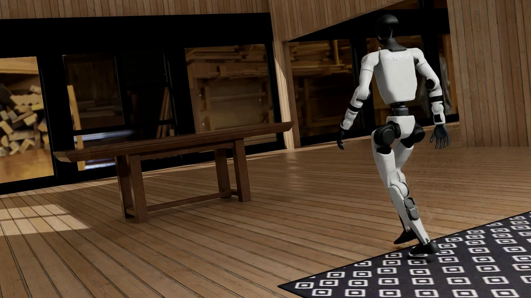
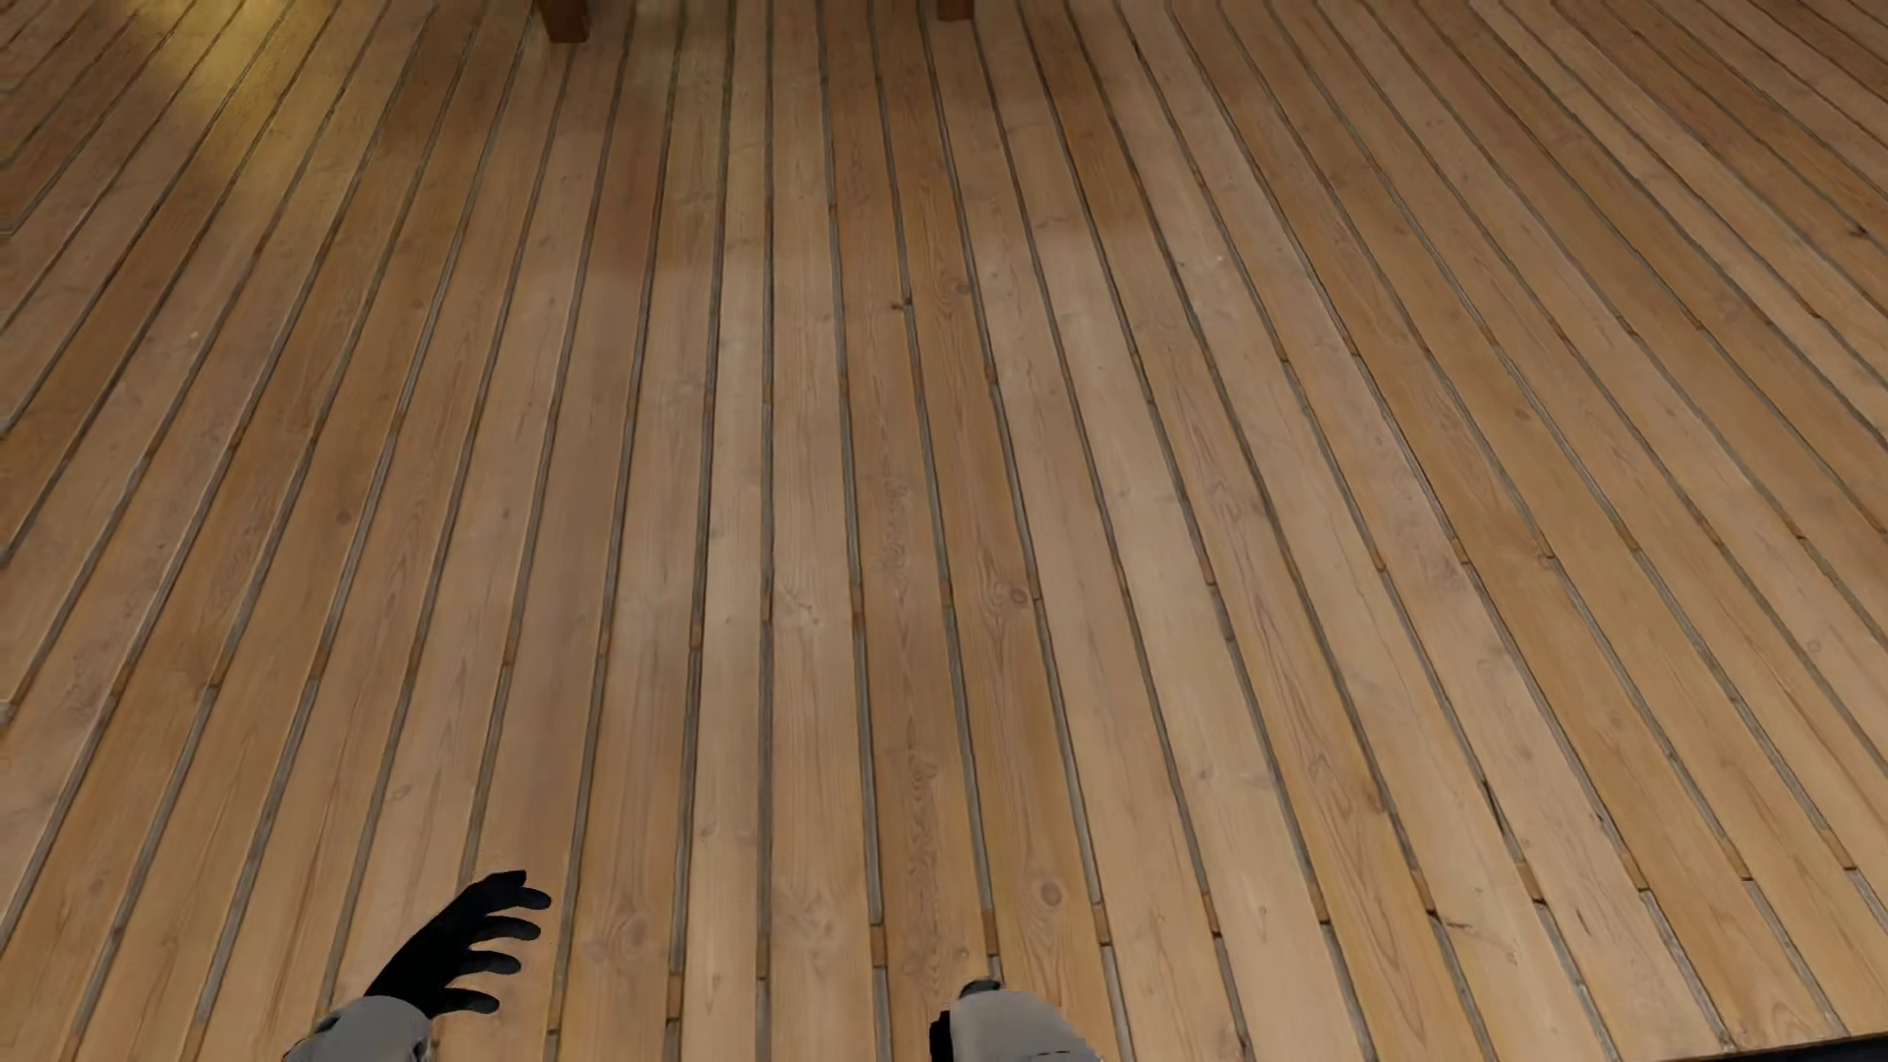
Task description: Walk towards the wood table
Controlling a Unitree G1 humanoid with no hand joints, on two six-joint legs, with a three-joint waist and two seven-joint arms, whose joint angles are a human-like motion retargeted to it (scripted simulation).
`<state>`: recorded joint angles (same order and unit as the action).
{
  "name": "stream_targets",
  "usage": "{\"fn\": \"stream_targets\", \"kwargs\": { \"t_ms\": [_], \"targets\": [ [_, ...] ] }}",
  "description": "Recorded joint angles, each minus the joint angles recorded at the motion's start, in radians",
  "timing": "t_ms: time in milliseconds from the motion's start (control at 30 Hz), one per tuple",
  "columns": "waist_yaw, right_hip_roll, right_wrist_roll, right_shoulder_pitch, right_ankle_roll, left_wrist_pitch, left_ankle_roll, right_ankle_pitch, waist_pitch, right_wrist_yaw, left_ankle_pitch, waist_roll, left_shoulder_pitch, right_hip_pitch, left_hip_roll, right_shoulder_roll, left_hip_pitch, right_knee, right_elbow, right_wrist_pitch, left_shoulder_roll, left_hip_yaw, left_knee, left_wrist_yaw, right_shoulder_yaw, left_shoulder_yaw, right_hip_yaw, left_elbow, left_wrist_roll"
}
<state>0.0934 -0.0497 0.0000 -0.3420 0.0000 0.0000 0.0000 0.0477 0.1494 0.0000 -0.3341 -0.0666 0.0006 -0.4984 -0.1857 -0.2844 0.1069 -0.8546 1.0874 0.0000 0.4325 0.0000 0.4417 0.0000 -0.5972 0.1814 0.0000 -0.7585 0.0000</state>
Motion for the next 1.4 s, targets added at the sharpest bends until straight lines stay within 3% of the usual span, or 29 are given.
{"fn": "stream_targets", "kwargs": {
  "t_ms": [33,100,133,167,233,267,333,367,433,500,567,667,767,833,900,933,1000,1033,1100,1167,1233,1300,1400],
  "targets": [
    [0.017,0.008,0.000,0.001,0.000,0.000,0.000,-0.020,-0.002,0.000,-0.028,0.008,-0.012,0.020,0.002,-0.001,0.053,0.202,-0.004,0.000,-0.003,0.000,-0.016,0.000,0.009,-0.006,0.000,0.016,0.000],
    [0.061,0.042,0.000,0.015,0.000,0.000,0.000,-0.184,-0.009,0.000,-0.078,0.014,-0.020,0.090,0.005,-0.003,0.131,0.489,-0.012,0.000,-0.013,0.000,-0.014,0.000,0.023,-0.001,0.000,0.037,0.000],
    [0.086,0.060,0.000,0.026,0.000,0.000,0.000,-0.254,-0.013,0.000,-0.079,0.018,-0.015,0.118,0.015,-0.003,0.155,0.506,-0.013,0.000,-0.020,0.000,0.002,0.000,0.033,0.010,0.000,0.039,0.000],
    [0.097,0.062,0.000,0.040,0.000,0.000,0.000,-0.223,-0.018,0.000,-0.053,0.028,-0.005,0.130,0.033,-0.003,0.172,0.500,-0.012,0.000,-0.029,0.000,0.020,0.000,0.043,0.026,0.000,0.030,0.000],
    [0.052,-0.006,0.000,0.082,0.000,0.000,0.000,-0.006,-0.033,0.000,0.084,0.079,0.039,0.118,0.075,-0.010,0.185,0.447,0.008,0.000,-0.065,0.000,0.071,0.000,0.036,0.048,0.000,-0.032,0.000],
    [0.012,-0.044,0.000,0.110,0.000,0.000,0.000,0.029,-0.042,0.000,0.205,0.104,0.075,0.130,0.091,-0.019,0.178,0.412,0.020,0.000,-0.084,0.000,0.129,0.000,0.011,0.063,0.000,-0.084,0.000],
    [-0.059,-0.071,0.000,0.166,0.000,0.000,0.000,-0.035,-0.050,0.000,0.482,0.125,0.149,0.220,0.120,-0.042,0.104,0.395,0.010,0.000,-0.100,0.000,0.344,0.000,-0.021,0.134,0.000,-0.210,0.000],
    [-0.088,-0.080,0.000,0.193,0.000,0.000,0.000,-0.083,-0.050,0.000,0.521,0.134,0.180,0.274,0.138,-0.058,0.034,0.407,-0.026,0.000,-0.103,0.000,0.476,0.000,-0.003,0.174,0.000,-0.273,0.000],
    [-0.131,-0.095,0.000,0.237,0.000,0.000,0.000,-0.170,-0.048,0.000,0.358,0.151,0.250,0.378,0.168,-0.094,-0.134,0.433,-0.137,0.000,-0.106,0.000,0.715,0.000,0.087,0.225,0.000,-0.356,0.000],
    [-0.179,-0.089,0.000,0.276,0.000,0.000,0.000,-0.242,-0.048,0.000,0.178,0.147,0.324,0.469,0.165,-0.116,-0.293,0.449,-0.237,0.000,-0.110,0.000,0.808,0.000,0.207,0.244,0.000,-0.408,0.000],
    [-0.229,-0.074,0.000,0.306,0.000,0.000,0.000,-0.311,-0.050,0.000,0.119,0.136,0.393,0.555,0.148,-0.121,-0.415,0.464,-0.318,0.000,-0.111,0.000,0.707,0.000,0.320,0.266,0.000,-0.430,0.000],
    [-0.291,-0.049,0.000,0.339,0.000,0.000,0.000,-0.382,-0.044,0.000,0.149,0.117,0.452,0.662,0.136,-0.106,-0.486,0.482,-0.405,0.000,-0.120,0.000,0.306,0.000,0.407,0.304,0.000,-0.433,0.000],
    [-0.328,-0.032,0.000,0.341,0.000,0.000,0.000,-0.414,-0.047,0.000,0.137,0.128,0.445,0.739,0.173,-0.092,-0.455,0.473,-0.447,0.000,-0.145,0.000,-0.035,0.000,0.355,0.348,0.000,-0.441,0.000],
    [-0.331,-0.011,0.000,0.305,0.000,0.000,0.000,-0.395,-0.051,0.000,0.190,0.121,0.418,0.778,0.185,-0.067,-0.445,0.446,-0.430,0.000,-0.153,0.000,-0.025,0.000,0.282,0.347,0.000,-0.428,0.000],
    [-0.304,0.026,0.000,0.226,0.000,0.000,0.000,-0.309,-0.068,0.000,0.356,0.080,0.387,0.804,0.161,-0.034,-0.436,0.393,-0.362,0.000,-0.146,0.000,0.054,0.000,0.220,0.268,0.000,-0.391,0.000],
    [-0.279,0.045,0.000,0.174,0.000,0.000,0.000,-0.224,-0.076,0.000,0.380,0.054,0.373,0.797,0.137,-0.019,-0.417,0.332,-0.305,0.000,-0.136,0.000,0.084,0.000,0.191,0.222,0.000,-0.358,0.000],
    [-0.226,0.077,0.000,0.085,0.000,0.000,0.000,0.000,-0.079,0.000,0.317,0.015,0.345,0.704,0.096,-0.005,-0.332,0.107,-0.148,0.000,-0.103,0.000,0.109,0.000,0.114,0.147,0.000,-0.265,0.000],
    [-0.208,0.094,0.000,0.052,0.000,0.000,0.000,0.061,-0.074,0.000,0.272,-0.003,0.325,0.621,0.075,-0.008,-0.276,-0.049,-0.071,0.000,-0.082,0.000,0.102,0.000,0.072,0.117,0.000,-0.219,0.000],
    [-0.163,0.101,0.000,-0.005,0.000,0.000,0.000,0.019,-0.058,0.000,0.201,-0.025,0.264,0.435,0.038,-0.024,-0.175,-0.359,0.043,0.000,-0.040,0.000,0.081,0.000,0.038,0.049,0.000,-0.178,0.000],
    [-0.091,0.082,0.000,-0.060,0.000,0.000,0.000,-0.034,-0.048,0.000,0.156,-0.028,0.187,0.279,0.021,-0.046,-0.095,-0.476,0.103,0.000,-0.007,0.000,0.066,0.000,0.055,-0.008,0.000,-0.188,0.000],
    [-0.023,0.066,0.000,-0.109,0.000,0.000,0.000,-0.025,-0.042,0.000,0.121,-0.035,0.127,0.178,0.012,-0.064,-0.019,-0.335,0.111,0.000,0.023,0.000,0.052,0.000,0.069,-0.053,0.000,-0.181,0.000],
    [0.033,0.056,0.000,-0.145,0.000,0.000,0.000,0.023,-0.042,0.000,0.076,-0.047,0.096,0.141,0.002,-0.067,0.057,-0.023,0.083,0.000,0.050,0.000,0.030,0.000,0.084,-0.076,0.000,-0.137,0.000],
    [0.093,0.073,0.000,-0.196,0.000,0.000,0.000,-0.078,-0.068,0.000,-0.017,-0.076,0.083,0.149,-0.015,-0.029,0.148,0.397,-0.005,0.000,0.082,0.000,0.000,0.000,0.131,-0.085,0.000,-0.059,0.000]
  ]
}}
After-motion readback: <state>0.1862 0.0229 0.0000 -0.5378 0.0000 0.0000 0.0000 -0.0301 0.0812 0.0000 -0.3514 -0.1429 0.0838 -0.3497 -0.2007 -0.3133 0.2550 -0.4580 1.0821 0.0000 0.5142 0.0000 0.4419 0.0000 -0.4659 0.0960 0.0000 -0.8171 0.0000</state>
